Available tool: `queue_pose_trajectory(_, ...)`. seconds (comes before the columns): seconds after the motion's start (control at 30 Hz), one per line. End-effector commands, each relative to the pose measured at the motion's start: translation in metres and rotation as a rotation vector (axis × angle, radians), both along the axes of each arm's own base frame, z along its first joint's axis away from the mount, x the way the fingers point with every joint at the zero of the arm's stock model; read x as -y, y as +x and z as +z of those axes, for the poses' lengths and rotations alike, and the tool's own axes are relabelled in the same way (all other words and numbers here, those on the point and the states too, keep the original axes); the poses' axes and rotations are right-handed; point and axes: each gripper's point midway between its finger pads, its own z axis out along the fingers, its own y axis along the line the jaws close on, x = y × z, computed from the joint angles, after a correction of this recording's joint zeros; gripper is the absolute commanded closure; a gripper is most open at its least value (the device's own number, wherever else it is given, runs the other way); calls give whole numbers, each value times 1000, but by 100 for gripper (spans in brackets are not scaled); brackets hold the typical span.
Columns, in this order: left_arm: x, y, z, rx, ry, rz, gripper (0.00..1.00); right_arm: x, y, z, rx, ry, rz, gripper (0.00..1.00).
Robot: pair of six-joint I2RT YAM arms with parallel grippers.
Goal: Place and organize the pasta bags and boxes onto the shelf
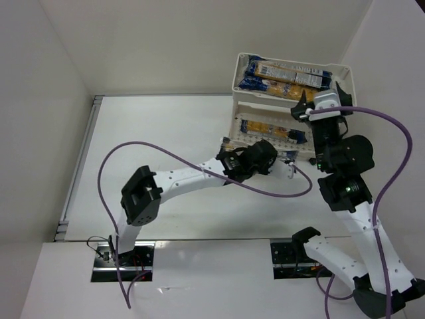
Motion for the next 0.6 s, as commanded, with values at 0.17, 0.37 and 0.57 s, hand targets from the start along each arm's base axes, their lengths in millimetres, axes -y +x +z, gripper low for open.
queue_pose_trajectory(0.17,67,63,101,450,-153,19,100,60,-63,71,256,140,-134,22)
queue_pose_trajectory(0.37,92,77,127,601,-169,-18,100,62,-67,64,251,140,-131,22)
queue_pose_trajectory(0.57,106,100,129,667,-211,-16,98,62,-66,53,219,123,-128,22)
